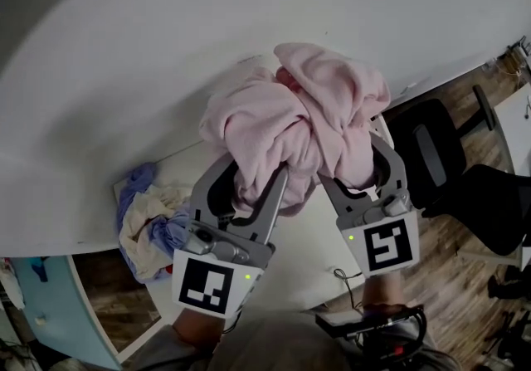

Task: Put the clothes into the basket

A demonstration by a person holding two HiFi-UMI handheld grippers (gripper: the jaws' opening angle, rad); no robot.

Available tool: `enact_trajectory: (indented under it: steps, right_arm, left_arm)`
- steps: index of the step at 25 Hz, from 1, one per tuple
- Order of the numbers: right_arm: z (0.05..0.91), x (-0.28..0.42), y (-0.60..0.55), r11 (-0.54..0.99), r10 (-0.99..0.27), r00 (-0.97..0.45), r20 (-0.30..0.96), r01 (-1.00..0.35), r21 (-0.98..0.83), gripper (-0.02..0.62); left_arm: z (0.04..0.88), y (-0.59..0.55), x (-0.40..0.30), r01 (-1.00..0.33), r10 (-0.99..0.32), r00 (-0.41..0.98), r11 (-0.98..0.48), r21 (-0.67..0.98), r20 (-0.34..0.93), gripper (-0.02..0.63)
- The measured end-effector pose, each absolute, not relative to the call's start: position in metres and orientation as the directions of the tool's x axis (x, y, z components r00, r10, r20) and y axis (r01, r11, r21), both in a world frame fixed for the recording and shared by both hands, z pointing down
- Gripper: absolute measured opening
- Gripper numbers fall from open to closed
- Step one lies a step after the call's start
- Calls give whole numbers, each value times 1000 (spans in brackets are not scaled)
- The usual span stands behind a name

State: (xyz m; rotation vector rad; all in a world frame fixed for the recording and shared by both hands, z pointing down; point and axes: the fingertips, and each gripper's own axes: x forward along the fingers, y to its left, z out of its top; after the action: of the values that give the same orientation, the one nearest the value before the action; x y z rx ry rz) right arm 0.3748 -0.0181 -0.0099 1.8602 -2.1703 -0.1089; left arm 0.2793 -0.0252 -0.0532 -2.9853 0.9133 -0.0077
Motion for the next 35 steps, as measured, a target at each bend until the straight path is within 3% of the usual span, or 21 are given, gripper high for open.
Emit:
enact_trajectory:
  steps: [12,28,35]
  right_arm:
    - [76,391,-57,233,-902,-129,412,-949,211,373]
    - [69,395,-56,179,-938,-101,331,-960,215,328]
    - [49,376,-42,198,-959,-155,238,-966,169,259]
  left_arm:
    - [9,-78,289,-649,-634,756,-759,56,163,230]
    - [12,-71,289,-648,-634,757,-760,56,158,198]
    - [-5,-50,290,-645,-638,761,-764,25,118,107]
